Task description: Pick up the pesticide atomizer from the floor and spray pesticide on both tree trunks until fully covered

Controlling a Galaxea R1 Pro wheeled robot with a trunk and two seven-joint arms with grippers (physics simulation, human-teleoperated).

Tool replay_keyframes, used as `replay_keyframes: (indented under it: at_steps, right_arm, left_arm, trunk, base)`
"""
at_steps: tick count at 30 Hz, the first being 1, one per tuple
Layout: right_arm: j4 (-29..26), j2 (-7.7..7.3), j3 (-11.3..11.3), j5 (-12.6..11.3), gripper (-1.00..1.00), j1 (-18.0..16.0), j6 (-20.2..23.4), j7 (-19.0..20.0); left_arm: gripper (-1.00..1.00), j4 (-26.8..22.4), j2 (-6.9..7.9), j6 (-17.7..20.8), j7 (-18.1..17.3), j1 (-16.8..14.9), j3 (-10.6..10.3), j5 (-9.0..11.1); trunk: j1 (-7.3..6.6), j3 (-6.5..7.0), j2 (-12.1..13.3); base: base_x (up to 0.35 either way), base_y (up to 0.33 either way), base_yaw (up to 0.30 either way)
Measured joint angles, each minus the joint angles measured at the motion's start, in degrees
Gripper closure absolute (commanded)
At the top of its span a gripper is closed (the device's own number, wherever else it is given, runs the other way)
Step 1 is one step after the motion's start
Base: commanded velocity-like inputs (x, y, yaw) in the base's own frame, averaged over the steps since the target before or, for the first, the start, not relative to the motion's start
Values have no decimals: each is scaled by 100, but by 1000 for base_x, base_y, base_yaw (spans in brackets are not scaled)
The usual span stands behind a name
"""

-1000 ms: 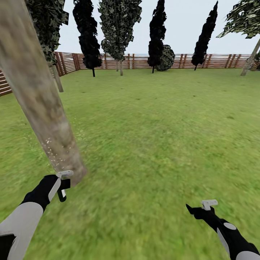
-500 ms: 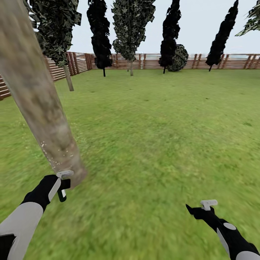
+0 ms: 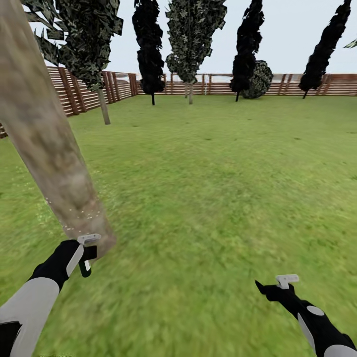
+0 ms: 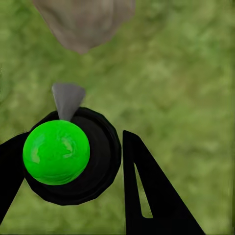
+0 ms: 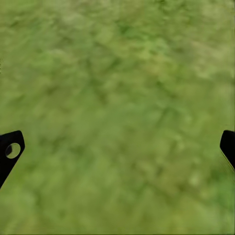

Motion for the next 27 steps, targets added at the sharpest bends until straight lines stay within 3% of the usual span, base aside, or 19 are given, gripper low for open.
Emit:
replay_keyframes:
  at_steps: [4, 13, 27]
  right_arm:
    - [0, 0, 0, -2, -100, 0, 0, 0]
    - [0, 1, 0, 5, -100, 0, 0, 0]
    - [-3, -7, 0, 4, -100, 0, 0, -2]
  left_arm:
    - [100, 0, 0, 0, 0, 0, 0, 0]
    - [100, 0, 0, 0, 0, 3, 0, 0]
    - [100, 100, -37, -101, -12, 15, 8, -26]
  trunk:
    - [0, 0, 0]
    - [0, 0, 0]
    - [0, 0, 0]
  base:
    - [161, -278, 236]
    - [158, -278, 51]
    - [188, -275, 271]
